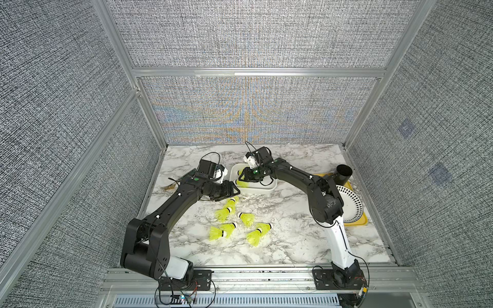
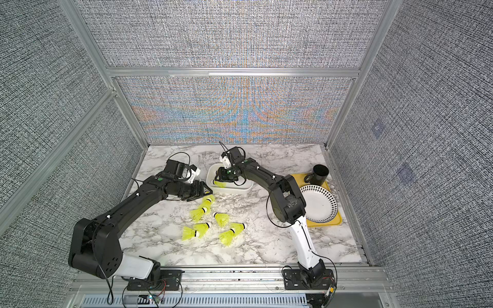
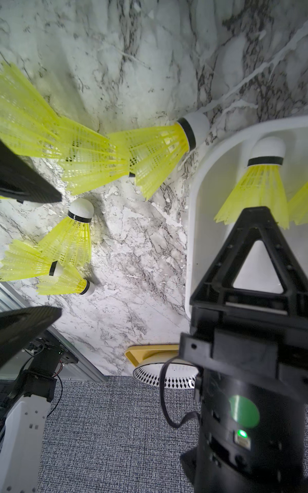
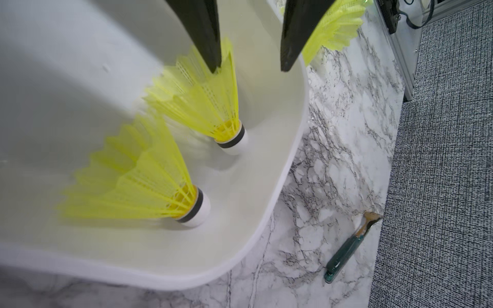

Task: Put the shuttlecocks into the storage box
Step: Place the shuttlecock in the storage box, then pick up the shuttlecock at the center of the board.

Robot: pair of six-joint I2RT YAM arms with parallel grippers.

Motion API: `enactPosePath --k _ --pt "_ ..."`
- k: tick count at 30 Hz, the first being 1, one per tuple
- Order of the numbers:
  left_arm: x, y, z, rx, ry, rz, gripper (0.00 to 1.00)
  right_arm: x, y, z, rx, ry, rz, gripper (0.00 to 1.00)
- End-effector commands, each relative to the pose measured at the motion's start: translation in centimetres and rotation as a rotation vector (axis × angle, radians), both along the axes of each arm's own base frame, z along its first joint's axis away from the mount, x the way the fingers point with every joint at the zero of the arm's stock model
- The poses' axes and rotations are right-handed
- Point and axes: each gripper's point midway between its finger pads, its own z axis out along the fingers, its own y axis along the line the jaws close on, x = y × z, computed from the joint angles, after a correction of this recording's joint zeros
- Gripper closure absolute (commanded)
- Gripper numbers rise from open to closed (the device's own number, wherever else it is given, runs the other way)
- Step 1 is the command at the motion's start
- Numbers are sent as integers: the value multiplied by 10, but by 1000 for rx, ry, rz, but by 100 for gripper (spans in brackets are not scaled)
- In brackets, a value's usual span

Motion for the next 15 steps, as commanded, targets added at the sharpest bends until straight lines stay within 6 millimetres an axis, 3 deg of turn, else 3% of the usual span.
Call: enactPosePath --k 1,9,15 --pt "0 0 4 -9 -21 -9 36 -1 -5 10 -9 -16 -15 61" --pt "-6 1 9 -21 -26 -6 35 -13 -21 40 -11 -56 -45 60" --pt "-14 1 12 -35 -22 -9 35 -33 -33 57 4 -63 -75 60"
